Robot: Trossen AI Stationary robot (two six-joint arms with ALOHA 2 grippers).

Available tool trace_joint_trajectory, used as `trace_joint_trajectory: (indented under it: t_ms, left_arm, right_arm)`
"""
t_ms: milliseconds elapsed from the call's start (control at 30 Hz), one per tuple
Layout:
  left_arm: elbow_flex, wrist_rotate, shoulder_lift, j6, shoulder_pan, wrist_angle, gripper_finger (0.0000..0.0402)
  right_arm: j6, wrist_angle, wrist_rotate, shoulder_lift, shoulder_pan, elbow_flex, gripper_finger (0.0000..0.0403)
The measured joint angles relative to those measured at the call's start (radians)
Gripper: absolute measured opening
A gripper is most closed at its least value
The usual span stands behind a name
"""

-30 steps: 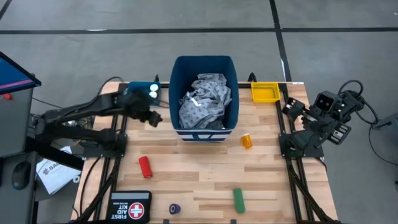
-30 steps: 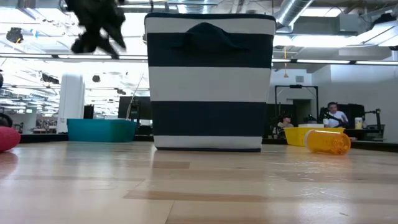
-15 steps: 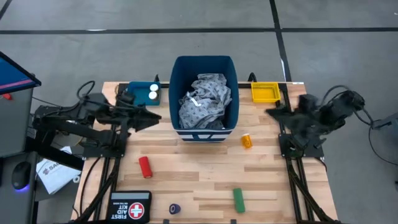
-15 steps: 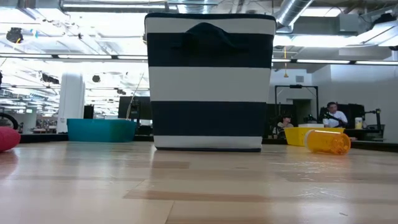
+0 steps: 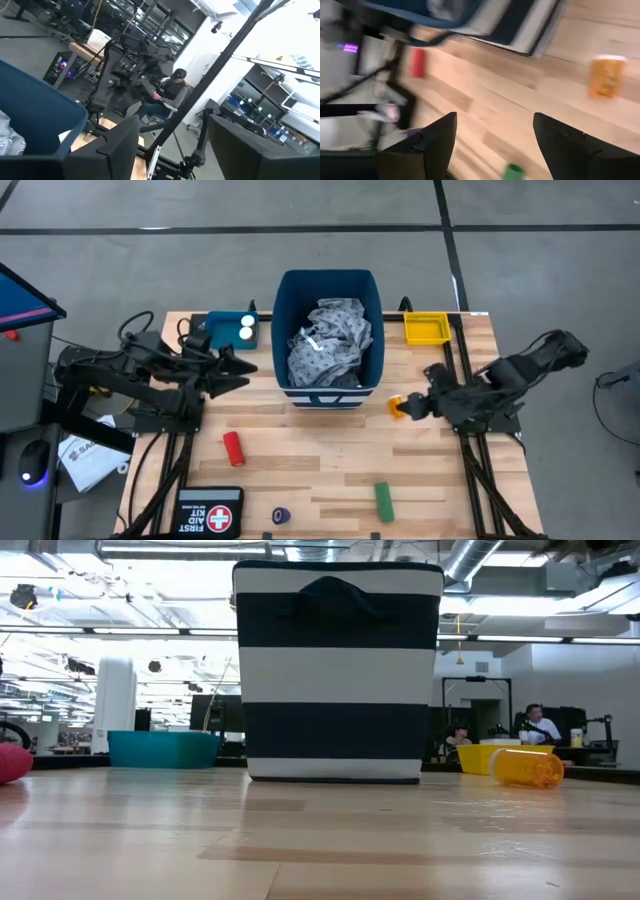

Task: Pick & place medical supplies in basket/bin
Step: Put the orange pill bottle into the blue bin

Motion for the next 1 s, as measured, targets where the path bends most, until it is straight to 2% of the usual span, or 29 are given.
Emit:
trace_joint_trajectory:
  t_ms: [267,400,667,800,1000]
  left_arm:
    - [0.0,-0.049,0.0,0.034,-0.025,0.039,0.026]
    - [0.0,-0.05,0.0,0.054,-0.037,0.083,0.0276]
    - [0.0,-0.05,0.0,0.052,-0.037,0.096,0.0287]
    - [0.0,-0.05,0.0,0.052,-0.037,0.114,0.0287]
    - [0.0,-0.051,0.0,0.052,-0.037,0.143,0.0287]
  right_arm:
    - [-0.012,-0.14,-0.173,0.138,-0.139,-0.043,0.0261]
    - [-0.023,-0.131,-0.197,0.167,-0.191,-0.104,0.0261]
    - [-0.058,-0.004,-0.221,0.173,-0.244,-0.279,0.0261]
    - [-0.076,0.139,-0.275,0.174,-0.266,-0.395,0.0261]
    - [-0.079,0.239,-0.267,0.174,-0.286,-0.495,0.0261]
